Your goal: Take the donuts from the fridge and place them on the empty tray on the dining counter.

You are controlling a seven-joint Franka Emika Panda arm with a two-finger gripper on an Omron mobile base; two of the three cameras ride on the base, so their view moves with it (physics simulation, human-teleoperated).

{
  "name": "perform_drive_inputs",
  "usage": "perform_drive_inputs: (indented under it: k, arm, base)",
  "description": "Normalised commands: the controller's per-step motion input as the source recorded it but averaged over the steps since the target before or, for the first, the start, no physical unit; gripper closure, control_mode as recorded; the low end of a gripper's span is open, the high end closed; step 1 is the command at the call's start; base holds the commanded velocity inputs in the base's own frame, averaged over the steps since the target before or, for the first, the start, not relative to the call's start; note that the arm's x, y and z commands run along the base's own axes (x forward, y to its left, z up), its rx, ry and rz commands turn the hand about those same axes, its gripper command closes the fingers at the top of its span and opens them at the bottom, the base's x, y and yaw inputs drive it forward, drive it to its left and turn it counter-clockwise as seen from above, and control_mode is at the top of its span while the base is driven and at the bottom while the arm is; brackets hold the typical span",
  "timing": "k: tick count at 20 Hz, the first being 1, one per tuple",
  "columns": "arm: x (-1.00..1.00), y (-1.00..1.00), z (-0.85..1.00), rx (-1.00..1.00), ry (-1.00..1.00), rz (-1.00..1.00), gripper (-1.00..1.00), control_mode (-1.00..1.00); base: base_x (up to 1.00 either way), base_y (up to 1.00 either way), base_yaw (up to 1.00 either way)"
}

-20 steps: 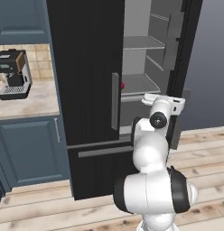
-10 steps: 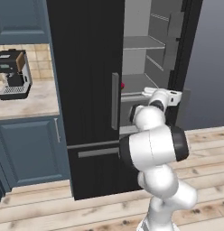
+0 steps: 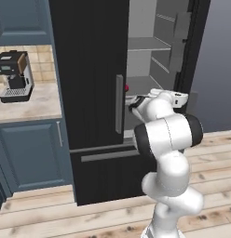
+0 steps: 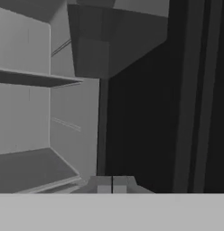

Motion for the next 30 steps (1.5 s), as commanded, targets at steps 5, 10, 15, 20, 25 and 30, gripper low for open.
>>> perform_drive_inputs:
  k: [5, 10, 15, 20, 25, 30]
  arm:
    - [-0.15, -1.0, 0.0, 0.14, 0.1, -0.1, 1.0, -1.0]
    - [-0.26, -1.0, 0.0, 0.25, 0.02, -0.04, 1.0, -1.0]
    - [0.02, -1.0, 0.0, 0.24, -0.13, 0.06, 1.0, -1.0]
    - [0.12, -0.58, 0.0, 0.14, -0.04, 0.09, 1.0, -1.0]
    - [-0.79, 0.68, 0.84, -0.02, 0.04, 0.18, 1.0, -1.0]
    - [-1.0, 1.0, 1.0, -0.18, 0.19, 0.35, 1.0, -1.0]
  base:
    - [0.0, 0.0, 0.0]
    - [0.0, 0.0, 0.0]
    - [0.0, 0.0, 0.0]
    - [0.0, 0.0, 0.0]
    - [0.0, 0.0, 0.0]
    - [0.0, 0.0, 0.0]
